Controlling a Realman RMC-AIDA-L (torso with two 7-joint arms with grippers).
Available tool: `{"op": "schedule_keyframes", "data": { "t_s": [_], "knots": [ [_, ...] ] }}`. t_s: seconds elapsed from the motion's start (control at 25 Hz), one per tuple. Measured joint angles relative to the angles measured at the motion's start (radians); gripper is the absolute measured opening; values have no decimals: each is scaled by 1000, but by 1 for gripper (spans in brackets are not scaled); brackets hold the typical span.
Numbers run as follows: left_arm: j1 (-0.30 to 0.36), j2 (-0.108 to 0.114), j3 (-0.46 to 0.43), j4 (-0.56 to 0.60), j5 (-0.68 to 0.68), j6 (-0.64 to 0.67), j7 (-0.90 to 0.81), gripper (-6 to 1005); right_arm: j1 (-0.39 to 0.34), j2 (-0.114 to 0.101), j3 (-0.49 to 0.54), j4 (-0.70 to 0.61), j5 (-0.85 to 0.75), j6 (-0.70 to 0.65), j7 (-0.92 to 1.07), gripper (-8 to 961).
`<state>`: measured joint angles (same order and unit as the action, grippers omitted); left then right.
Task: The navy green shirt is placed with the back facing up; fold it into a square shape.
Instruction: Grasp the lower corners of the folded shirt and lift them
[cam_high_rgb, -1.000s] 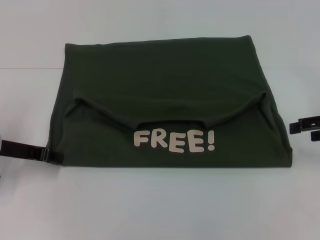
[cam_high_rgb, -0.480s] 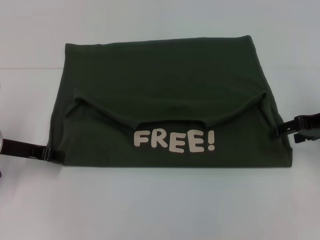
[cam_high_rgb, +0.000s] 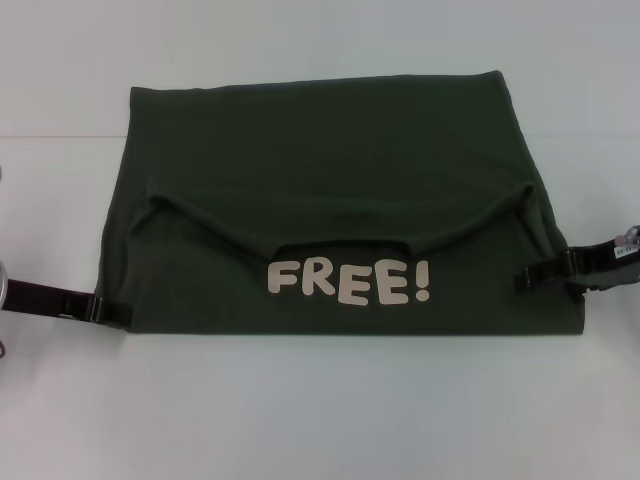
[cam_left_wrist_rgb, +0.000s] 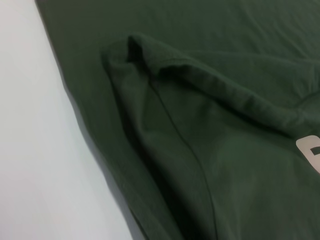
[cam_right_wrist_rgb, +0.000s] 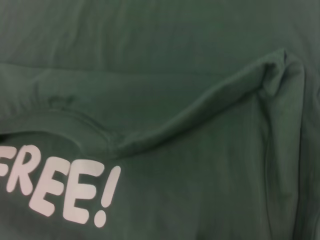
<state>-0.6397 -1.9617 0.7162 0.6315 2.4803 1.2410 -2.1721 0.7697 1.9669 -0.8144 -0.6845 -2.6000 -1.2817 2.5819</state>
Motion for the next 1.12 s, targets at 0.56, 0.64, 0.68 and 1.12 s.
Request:
{"op": "schedule_keyframes", "data": {
  "t_s": [0.56,0.64,0.68,1.12],
  "knots": [
    [0,-1,-1,2,0,0,0,63,3,9,-18,37,0,27,-2,900],
    [0,-1,-1,3,0,-1,0,64,3,10,-21,37,0,27,-3,900],
    [0,-1,-1,4,0,-1,0,64,3,10,-21,37,1,27,-3,899],
    [0,-2,-3,5,0,0,0,67,2,13,-14,37,9,15,-12,899]
  ]
}}
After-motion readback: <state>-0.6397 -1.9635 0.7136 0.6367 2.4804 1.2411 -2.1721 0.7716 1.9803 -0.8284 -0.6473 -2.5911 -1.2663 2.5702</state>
